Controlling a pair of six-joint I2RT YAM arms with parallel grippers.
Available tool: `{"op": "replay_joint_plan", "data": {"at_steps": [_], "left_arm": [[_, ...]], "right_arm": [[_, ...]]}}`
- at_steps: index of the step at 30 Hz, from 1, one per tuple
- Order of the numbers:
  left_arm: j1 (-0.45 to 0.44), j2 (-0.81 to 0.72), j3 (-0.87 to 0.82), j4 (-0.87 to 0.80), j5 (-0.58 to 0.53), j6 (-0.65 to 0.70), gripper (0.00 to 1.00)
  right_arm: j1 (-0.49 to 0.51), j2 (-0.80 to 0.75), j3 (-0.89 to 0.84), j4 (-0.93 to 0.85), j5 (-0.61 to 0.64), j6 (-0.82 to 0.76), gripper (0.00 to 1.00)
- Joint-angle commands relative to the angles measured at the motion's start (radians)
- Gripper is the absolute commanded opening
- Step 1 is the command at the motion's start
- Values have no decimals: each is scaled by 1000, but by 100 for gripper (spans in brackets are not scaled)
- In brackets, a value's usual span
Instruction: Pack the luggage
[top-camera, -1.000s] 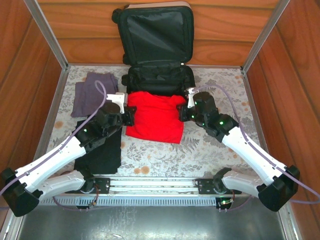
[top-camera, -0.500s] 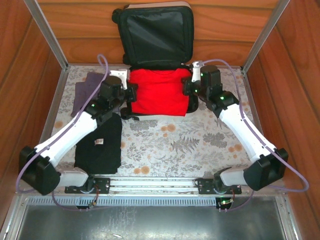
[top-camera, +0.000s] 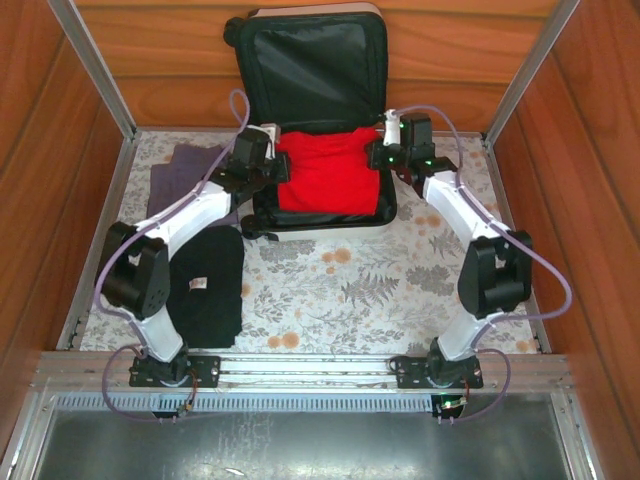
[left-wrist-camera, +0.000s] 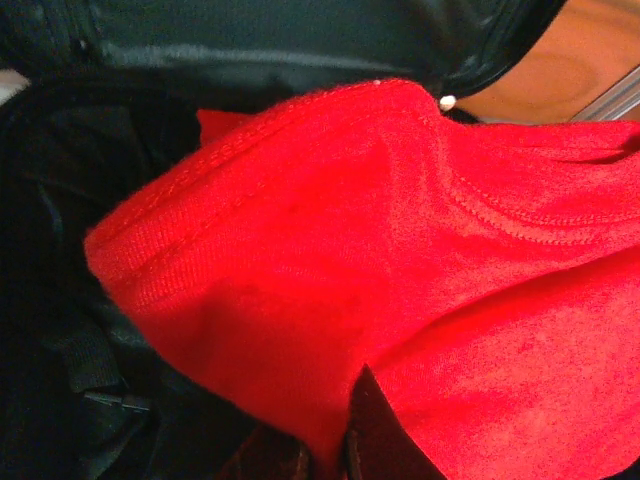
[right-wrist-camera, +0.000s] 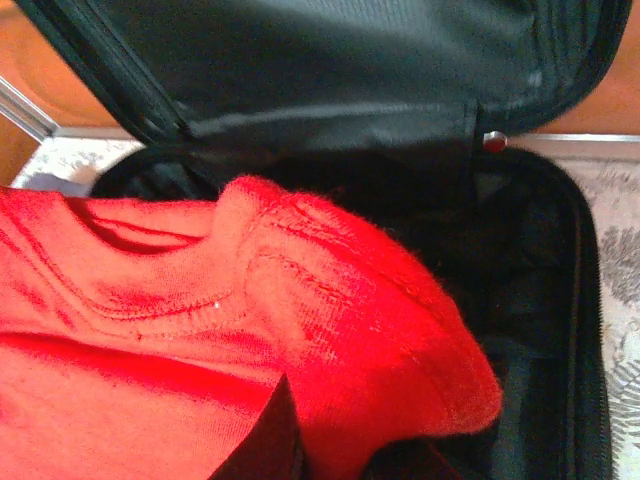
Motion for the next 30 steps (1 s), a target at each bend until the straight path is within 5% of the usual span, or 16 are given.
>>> {"op": "replay_joint_plan", "data": {"at_steps": [1,12,14,16,19,24,30], "left_arm": [[21,61,42,11,36,22,0],[76,266,132,-6,44,12,0],[90,297,166,-21,31,12,20],[106,319,194,-29,30,14,56],[120,322,240,-53,15,37,76],[123,270,278,-97,-42,129,100],[124,112,214,-109,-118,213,100]], "right_arm": [[-23,57,38,70,-45,-13,0],[-27,328,166,140,-85,-25,0],[-27,373,211,130,-84,-26,15],[-27,409,263,100,-69,-36,48],[-27,420,331,30,-1,-56,71],[-28,351,361,-53,126,-121,83],[-27,217,333,-139,200,-166,84]]}}
